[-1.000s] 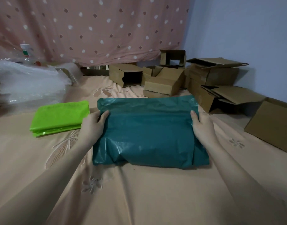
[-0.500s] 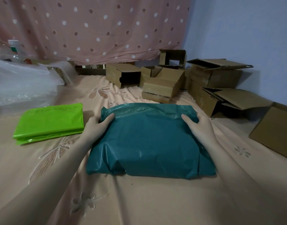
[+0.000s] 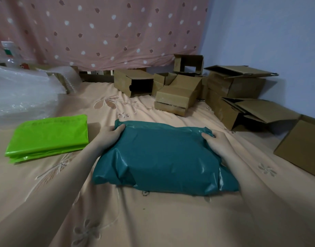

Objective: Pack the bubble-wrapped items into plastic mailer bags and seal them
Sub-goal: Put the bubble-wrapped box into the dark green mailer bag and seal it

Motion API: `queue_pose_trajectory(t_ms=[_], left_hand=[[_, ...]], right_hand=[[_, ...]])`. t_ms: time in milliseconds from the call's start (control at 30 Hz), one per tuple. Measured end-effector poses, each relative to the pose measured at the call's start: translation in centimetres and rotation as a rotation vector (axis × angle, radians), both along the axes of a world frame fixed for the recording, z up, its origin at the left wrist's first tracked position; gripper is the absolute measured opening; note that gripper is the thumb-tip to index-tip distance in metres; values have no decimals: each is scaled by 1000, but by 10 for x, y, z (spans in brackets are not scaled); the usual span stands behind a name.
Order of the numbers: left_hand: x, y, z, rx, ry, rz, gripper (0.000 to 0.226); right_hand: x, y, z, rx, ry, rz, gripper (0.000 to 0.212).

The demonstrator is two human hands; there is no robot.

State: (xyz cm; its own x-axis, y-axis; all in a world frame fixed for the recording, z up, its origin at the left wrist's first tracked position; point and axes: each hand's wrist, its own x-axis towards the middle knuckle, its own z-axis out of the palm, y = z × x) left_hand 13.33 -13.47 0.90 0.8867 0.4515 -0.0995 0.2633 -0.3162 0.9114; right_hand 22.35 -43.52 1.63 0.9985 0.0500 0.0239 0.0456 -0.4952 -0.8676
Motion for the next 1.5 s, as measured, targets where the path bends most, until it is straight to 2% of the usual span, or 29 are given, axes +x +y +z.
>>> queue_pose_trajectory(t_ms=[167,300,400,567,700,767,800,900,1000,1100,1300,1500], left_hand=[[9,0,6,147,41,18,25],[11,-5,10,144,108,45,36],[12,-7,12,151,136,43,35],[11,-15,8,-100,59,111,23],[9,-23,9,-90,48,87,23],[7,-23,12,-138,30,76,24],[6,-23,14,-192,5,79,25],[1,-29,21,-413,-169,76,26],[-13,-37,35,-560,-296,-12,19],[-25,-38,45,-561,-378,-79,18],[-42,-38,59,-491,-658,-12,13],[-53,-36,62,-430,-716,93,19]], right_hand=[[2,-2,0,151,69,-54,23],[-2,-5,3,209,135,-53,16],[-5,-10,2,225,171,-51,11],[-10,-14,0,343,7,-121,8],[-12,-19,7,376,-149,-121,7],[-15,-21,12,374,-226,-101,23],[-18,-23,16,379,-270,-86,24],[-30,-28,29,402,-371,-41,6],[-40,-35,42,434,-449,-24,9],[-49,-40,51,479,-493,-45,13],[-60,-46,57,532,-523,-110,6],[-66,-46,62,534,-552,-115,15]])
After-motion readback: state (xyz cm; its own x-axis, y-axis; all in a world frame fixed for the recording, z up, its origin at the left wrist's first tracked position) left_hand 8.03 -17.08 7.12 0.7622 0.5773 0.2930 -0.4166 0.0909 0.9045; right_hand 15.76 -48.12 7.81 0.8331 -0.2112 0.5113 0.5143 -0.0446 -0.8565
